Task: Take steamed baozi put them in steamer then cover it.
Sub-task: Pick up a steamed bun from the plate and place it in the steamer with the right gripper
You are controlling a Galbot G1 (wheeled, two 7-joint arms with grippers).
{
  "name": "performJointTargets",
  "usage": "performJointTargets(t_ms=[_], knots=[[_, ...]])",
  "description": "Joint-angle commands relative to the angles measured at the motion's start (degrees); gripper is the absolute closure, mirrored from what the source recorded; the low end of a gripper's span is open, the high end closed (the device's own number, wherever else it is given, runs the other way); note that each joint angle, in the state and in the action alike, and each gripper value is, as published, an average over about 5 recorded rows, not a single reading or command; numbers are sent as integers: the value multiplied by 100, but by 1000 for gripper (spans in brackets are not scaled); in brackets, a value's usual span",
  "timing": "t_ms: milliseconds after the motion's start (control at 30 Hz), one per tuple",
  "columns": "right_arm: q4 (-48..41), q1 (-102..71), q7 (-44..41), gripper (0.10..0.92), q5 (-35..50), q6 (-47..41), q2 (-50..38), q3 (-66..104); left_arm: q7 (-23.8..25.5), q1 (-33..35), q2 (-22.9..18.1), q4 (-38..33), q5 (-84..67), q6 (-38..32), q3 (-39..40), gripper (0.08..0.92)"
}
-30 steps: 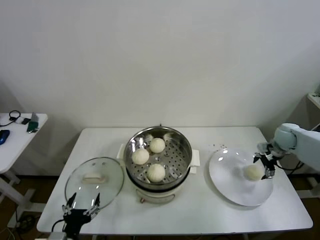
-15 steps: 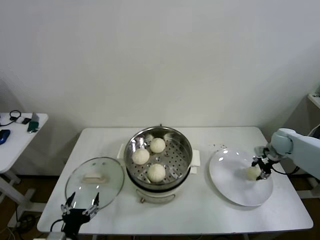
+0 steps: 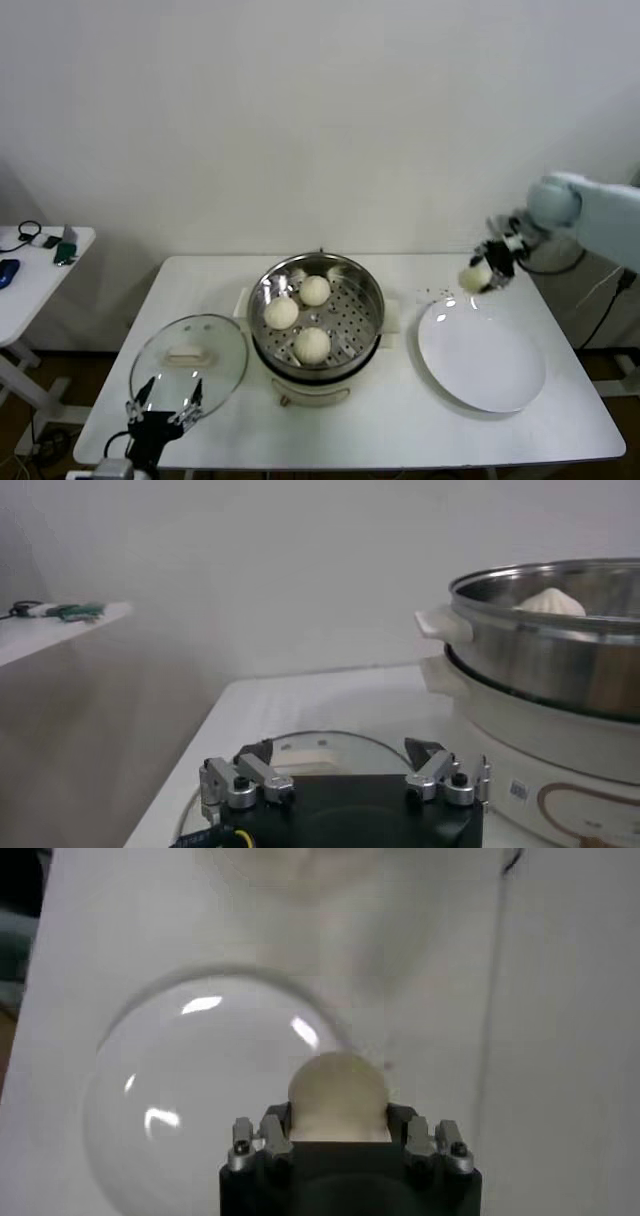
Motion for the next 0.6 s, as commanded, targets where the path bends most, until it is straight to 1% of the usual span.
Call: performJointTargets(t_ms=[33,133,233,400,600], knots=[[1510,2166,22,392,2036,-580,1224,-472,3,-3,9,-17,-32,0,3,177],[2027,1774,378,370,2225,-946,1468,-105,1,7,4,-40,-75,0,-26,177],[2213,1207,722,357,2094,-1135,1660,-3,-2,26,3,-75,-118,6,-64,177],[2067,233,1103,359,1715,-1287,1933,-111,-8,41,-3,-97,-141,12,-111,177],[1582,-548,1330,363,1193,-1377,2178,-126,-20,67,-38,-79,-145,-13,-123,177]])
